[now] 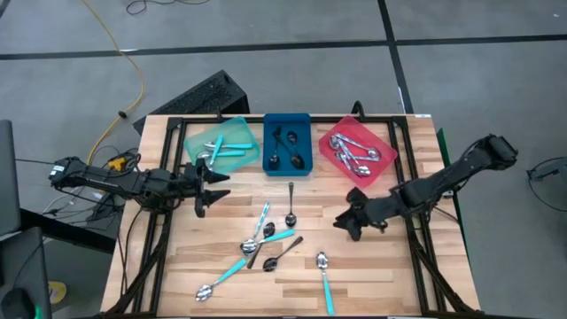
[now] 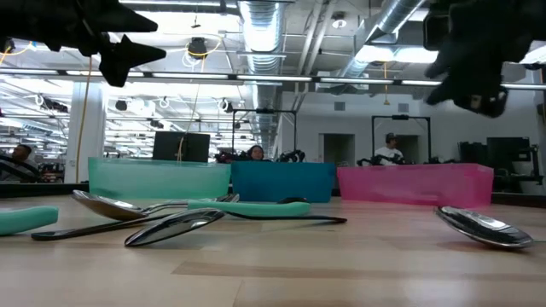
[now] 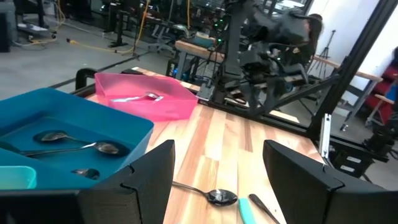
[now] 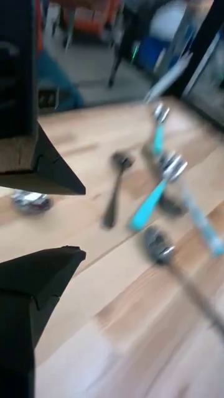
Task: Sort silverware by color (type)
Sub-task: Put the blue spoon into the light blue bin
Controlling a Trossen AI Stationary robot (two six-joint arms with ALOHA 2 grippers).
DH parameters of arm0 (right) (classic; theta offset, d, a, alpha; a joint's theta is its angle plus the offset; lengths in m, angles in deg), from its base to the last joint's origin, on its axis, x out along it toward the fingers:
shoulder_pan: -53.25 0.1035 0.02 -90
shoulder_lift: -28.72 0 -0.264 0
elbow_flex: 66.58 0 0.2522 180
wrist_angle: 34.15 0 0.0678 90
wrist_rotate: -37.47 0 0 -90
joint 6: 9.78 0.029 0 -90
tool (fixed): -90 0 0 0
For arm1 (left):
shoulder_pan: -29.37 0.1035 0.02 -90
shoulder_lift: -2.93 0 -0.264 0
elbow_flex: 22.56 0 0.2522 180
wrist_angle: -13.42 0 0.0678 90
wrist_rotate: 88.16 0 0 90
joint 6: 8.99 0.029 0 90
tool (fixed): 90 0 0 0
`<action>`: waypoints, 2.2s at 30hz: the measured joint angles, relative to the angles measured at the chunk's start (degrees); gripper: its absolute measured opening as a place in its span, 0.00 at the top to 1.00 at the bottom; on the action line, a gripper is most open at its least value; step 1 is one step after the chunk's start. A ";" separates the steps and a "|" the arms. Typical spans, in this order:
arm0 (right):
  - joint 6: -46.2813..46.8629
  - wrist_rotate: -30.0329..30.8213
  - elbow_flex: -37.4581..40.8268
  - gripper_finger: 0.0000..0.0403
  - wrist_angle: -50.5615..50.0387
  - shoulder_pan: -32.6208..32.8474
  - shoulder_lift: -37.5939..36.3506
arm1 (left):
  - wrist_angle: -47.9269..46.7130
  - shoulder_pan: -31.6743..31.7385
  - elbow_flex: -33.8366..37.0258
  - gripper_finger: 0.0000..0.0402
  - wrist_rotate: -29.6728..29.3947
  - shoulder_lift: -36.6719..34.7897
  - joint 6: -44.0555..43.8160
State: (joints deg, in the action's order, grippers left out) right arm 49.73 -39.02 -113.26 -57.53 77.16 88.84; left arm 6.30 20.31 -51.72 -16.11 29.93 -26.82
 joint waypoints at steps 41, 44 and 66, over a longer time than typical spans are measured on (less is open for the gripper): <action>37.06 -7.64 -41.19 0.60 -29.56 13.64 46.29 | -1.77 -0.01 0.00 0.43 -0.48 -0.02 0.89; 38.04 -7.66 -41.93 0.60 -29.38 13.71 47.39 | -1.79 0.00 0.00 0.43 -0.48 0.01 1.10; 40.09 -11.93 -42.50 0.60 -27.85 14.34 52.10 | -1.77 0.00 0.00 0.43 -2.22 -0.01 1.57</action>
State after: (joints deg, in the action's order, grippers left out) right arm 89.82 -50.95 -155.77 -85.38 91.51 140.94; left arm 4.53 20.30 -51.72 -18.34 29.92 -25.24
